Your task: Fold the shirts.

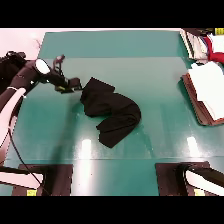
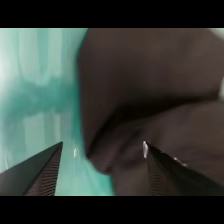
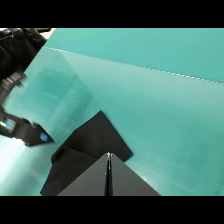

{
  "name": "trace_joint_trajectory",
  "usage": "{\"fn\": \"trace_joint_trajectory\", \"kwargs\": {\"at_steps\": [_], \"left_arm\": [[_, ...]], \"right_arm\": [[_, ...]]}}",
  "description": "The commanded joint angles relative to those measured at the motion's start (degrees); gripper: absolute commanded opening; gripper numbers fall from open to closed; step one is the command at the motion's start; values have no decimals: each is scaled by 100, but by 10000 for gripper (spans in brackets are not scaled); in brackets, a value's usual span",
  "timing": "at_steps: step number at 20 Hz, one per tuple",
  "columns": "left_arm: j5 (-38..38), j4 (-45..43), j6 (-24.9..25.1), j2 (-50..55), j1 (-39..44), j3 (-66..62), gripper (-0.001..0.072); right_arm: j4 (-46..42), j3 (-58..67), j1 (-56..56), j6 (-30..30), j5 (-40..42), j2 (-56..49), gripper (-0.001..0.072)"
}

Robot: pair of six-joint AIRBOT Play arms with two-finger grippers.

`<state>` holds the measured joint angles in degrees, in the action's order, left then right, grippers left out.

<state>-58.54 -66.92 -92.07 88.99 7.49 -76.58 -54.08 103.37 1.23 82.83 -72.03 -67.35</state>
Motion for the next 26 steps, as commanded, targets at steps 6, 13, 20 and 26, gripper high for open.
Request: {"fn": "trace_joint_trajectory", "kwargs": {"at_steps": [6, 13, 20, 26], "left_arm": [[304, 1025, 557, 669, -2, 291, 437], [96, 981, 820, 560, -2, -538, 26], [-116, 1001, 817, 525, -2, -887, 26], [-267, 1003, 820, 516, -2, -890, 26]], "right_arm": [[-4, -1661, -2, 2, -17, 415, 24], [-92, -4935, 0, 4, 7, 852, 246], [1213, -6478, 772, -492, 1268, -402, 548], [1193, -5451, 1585, -490, 2490, -1252, 101]]}}
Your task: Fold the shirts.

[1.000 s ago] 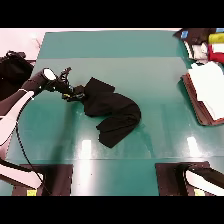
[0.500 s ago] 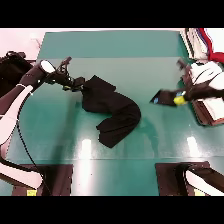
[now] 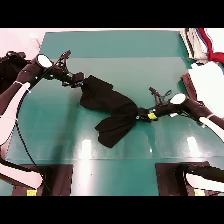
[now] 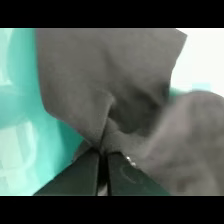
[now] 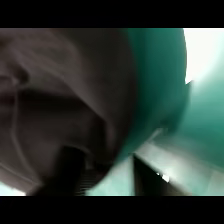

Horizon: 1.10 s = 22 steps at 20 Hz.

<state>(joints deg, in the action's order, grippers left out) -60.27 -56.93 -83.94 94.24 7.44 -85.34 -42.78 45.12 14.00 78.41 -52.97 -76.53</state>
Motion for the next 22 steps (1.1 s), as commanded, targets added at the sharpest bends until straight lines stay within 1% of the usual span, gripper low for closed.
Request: {"fn": "trace_joint_trajectory", "kwargs": {"at_steps": [1, 3, 5, 7, 9, 12, 15, 17, 19, 22], "left_arm": [[-98, -9, 4, -44, 2, -13, 25], [127, -188, 4, -382, 2, -13, 24], [319, -492, 22, -973, 2, -125, 25], [184, -763, 219, -1703, 2, -509, 25], [37, -763, 352, -2496, 2, -1082, 25], [24, -743, 350, -3620, 2, -2037, 25], [129, -743, 350, -4413, 2, -2745, 25], [144, -743, 348, -4656, 2, -3080, 24], [151, -739, 350, -4658, 2, -3379, 24], [291, -743, 413, -4540, 2, -3281, 24]], "right_arm": [[24, 584, 319, -48, 581, -358, 23], [-260, 964, 254, -48, 450, -195, 22], [-743, 1403, 35, -39, 190, 236, 22], [-1196, 1956, -282, -37, -280, 859, 22], [-1488, 2623, -621, -37, -876, 1561, 22], [-1591, 3620, -1071, 74, -1615, 2516, 22], [-1596, 4341, -1530, 328, -2022, 3217, 22], [-1598, 4712, -1906, 448, -2282, 3464, 22], [-1580, 5038, -2339, 595, -2608, 3521, 22], [-1567, 5265, -2771, 850, -3187, 3364, 22]]}}
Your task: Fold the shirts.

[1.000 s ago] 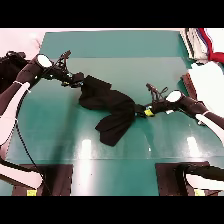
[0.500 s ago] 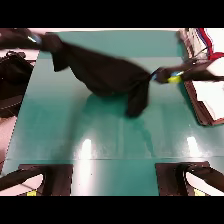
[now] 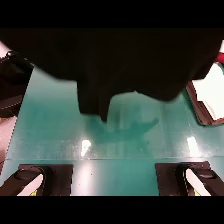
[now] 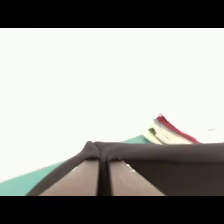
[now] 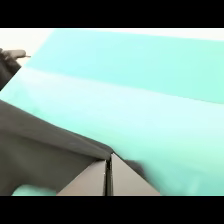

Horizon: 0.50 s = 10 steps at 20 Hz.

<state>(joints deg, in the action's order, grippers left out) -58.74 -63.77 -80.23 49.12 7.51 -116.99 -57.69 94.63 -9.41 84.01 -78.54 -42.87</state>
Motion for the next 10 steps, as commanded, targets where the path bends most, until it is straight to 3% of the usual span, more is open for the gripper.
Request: {"fn": "trace_joint_trajectory", "kwargs": {"at_steps": [1, 5, 10], "left_arm": [[142, -57, 83, 133, -4, 9, 24], [-273, -52, 76, 1252, -4, 557, 24], [-1491, -66, 76, 3499, -4, 748, 25]], "right_arm": [[-81, 310, -433, 382, -813, -122, 22], [-216, 114, 160, 778, -1147, -975, 22], [-1600, -1613, 1943, 1115, -225, -2208, 22]]}}
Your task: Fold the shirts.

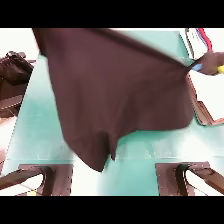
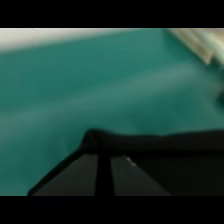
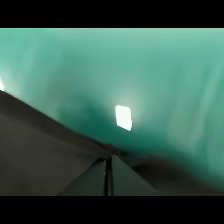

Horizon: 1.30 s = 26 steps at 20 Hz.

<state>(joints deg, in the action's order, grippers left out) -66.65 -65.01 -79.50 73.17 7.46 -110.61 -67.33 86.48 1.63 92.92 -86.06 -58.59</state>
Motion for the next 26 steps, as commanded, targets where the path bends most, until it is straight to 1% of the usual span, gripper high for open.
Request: {"fn": "trace_joint_trajectory", "kwargs": {"at_steps": [1, 3, 5, 6, 7, 8, 9, 11, 12, 13, 14, 15, 17, 19, 21, 22, 24, 26], "left_arm": [[-763, 63, 4, 1576, 0, 109, 26], [-573, 52, 4, 2330, 0, 109, 26], [-380, -33, -39, 2754, -2, 109, 29], [-326, -234, -146, 2826, -2, 109, 219], [-299, -522, -319, 2817, -2, 96, 594], [-391, -868, -597, 2774, -33, 42, 661], [-538, -979, -778, 2697, -118, 17, 663], [-977, -935, -1008, 2485, -372, 26, 664], [-1279, -975, -962, 2371, -466, 59, 664], [-1530, -981, -769, 2218, -542, 216, 664], [-1683, -988, -616, 1989, -605, 564, 664], [-1661, -984, -555, 1707, -664, 1051, 664], [-1296, -984, -553, 962, -732, 2437, 665], [-743, -957, -566, 138, -739, 3989, 664], [-264, -866, -710, -553, -739, 5327, 664], [-96, -680, -719, -804, -739, 5875, 664], [190, -219, -706, -1014, -739, 6642, 664], [485, 146, -704, -1001, -739, 7132, 664]], "right_arm": [[-599, -1034, 1036, 223, 951, -914, 22], [-568, -1193, 1257, 221, 1731, -1519, 23], [-568, -1034, 1213, 223, 2116, -2070, 31], [-516, -828, 1143, 219, 2081, -2291, 185], [-374, -557, 1016, 216, 1958, -2500, 398], [-116, -293, 848, 120, 1784, -2634, 415], [282, -31, 691, -160, 1624, -2721, 415], [898, 254, 398, -601, 1318, -2671, 414], [1032, 267, 289, -721, 1191, -2540, 414], [1038, 236, 221, -772, 1069, -2376, 413], [1040, 131, 168, -839, 994, -2179, 412], [1040, -37, 162, -894, 960, -1939, 411], [1040, -442, 162, -1014, 953, -1469, 411], [1040, -881, 164, -1016, 997, -986, 411], [1040, -1239, 164, -1019, 1182, -601, 411], [1040, -1419, 162, -1021, 1327, -415, 411], [1040, -1639, 162, -1019, 1488, -160, 411], [1040, -1690, 162, -1019, 1508, -33, 411]]}}
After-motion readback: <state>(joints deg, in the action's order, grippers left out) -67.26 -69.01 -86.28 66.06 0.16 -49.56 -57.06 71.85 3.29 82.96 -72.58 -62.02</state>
